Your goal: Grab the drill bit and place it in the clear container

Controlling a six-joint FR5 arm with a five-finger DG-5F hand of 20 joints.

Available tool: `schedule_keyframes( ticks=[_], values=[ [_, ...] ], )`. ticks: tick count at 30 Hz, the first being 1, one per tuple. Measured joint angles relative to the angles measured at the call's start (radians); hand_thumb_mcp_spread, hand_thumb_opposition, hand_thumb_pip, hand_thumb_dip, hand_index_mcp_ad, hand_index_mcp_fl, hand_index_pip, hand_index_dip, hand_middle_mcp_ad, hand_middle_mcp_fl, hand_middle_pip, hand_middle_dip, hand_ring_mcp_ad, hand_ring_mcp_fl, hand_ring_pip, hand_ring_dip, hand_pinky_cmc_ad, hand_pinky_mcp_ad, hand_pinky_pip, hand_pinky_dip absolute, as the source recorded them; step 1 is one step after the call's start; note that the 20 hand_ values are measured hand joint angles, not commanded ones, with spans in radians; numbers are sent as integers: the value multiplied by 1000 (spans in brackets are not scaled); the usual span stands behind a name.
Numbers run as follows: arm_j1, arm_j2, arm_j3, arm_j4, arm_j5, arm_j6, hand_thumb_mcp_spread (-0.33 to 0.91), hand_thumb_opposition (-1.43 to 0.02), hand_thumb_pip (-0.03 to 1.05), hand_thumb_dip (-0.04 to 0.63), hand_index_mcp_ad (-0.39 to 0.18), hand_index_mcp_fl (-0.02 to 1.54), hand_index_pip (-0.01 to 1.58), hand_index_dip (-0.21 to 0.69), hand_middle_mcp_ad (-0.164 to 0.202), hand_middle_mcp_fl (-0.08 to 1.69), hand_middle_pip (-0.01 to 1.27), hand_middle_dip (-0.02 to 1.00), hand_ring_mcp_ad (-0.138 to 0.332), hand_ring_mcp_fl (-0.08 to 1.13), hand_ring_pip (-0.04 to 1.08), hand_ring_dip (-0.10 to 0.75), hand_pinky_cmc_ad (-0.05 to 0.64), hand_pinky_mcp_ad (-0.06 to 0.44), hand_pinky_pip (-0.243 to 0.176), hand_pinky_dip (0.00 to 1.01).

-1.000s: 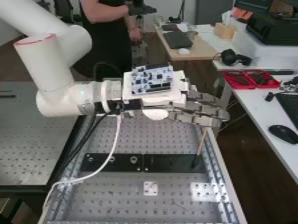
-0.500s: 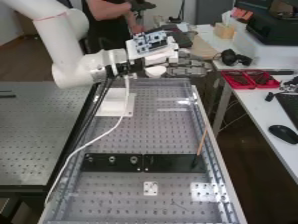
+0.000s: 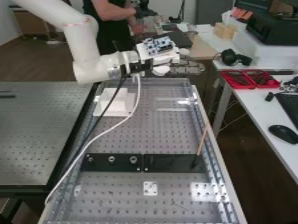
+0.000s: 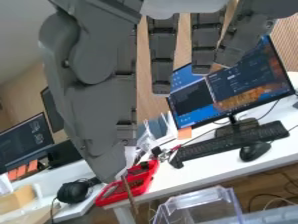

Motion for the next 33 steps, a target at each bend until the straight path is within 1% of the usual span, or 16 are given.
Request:
schedule_keyframes(
  ticks=[4, 9, 14, 17, 21, 29, 30, 31, 32, 33],
  values=[
    [14, -29, 17, -14, 10, 2, 630, -1004, 417, 222, -120, 1129, 665, 188, 80, 367, 140, 220, 215, 141, 108, 54, 328, 182, -101, 180],
    [26, -72, 42, -35, 22, -11, 630, -1004, 417, 222, -120, 1129, 665, 188, 80, 367, 140, 218, 215, 141, 108, 54, 328, 182, -101, 180],
    [31, -129, 77, -67, 40, -5, 630, -1004, 417, 222, -120, 1129, 665, 188, 80, 367, 140, 222, 215, 141, 108, 54, 328, 182, -101, 180],
    [30, -150, 91, -83, 48, -1, 630, -1004, 417, 222, -120, 1129, 665, 188, 80, 367, 140, 222, 215, 138, 108, 54, 326, 182, -101, 180],
    [27, -166, 101, -95, 54, 2, 630, -1004, 417, 222, -120, 1126, 665, 188, 80, 367, 140, 222, 215, 141, 108, 54, 328, 182, -101, 180],
    [22, -166, 102, -99, 52, 4, 630, -1004, 417, 222, -120, 1124, 665, 188, 80, 367, 140, 222, 215, 141, 113, 59, 328, 185, -101, 178],
    [22, -166, 104, -104, 50, 4, 628, -1004, 417, 222, -124, 1101, 670, 188, 80, 367, 140, 222, 215, 141, 113, 59, 326, 182, -101, 178],
    [21, -167, 111, -124, 46, 1, 623, -1004, 431, 223, -124, 1075, 654, 188, 80, 367, 140, 222, 215, 138, 110, 59, 326, 182, -101, 176],
    [20, -169, 118, -148, 41, 0, 595, -979, 456, 220, -124, 1014, 569, 201, 80, 328, 138, 222, 216, 131, 110, 59, 328, 182, -101, 176],
    [19, -170, 124, -165, 37, 0, 560, -958, 469, 223, -126, 906, 450, 197, 80, 297, 126, 222, 218, 126, 108, 59, 326, 182, -101, 175]
  ],
)
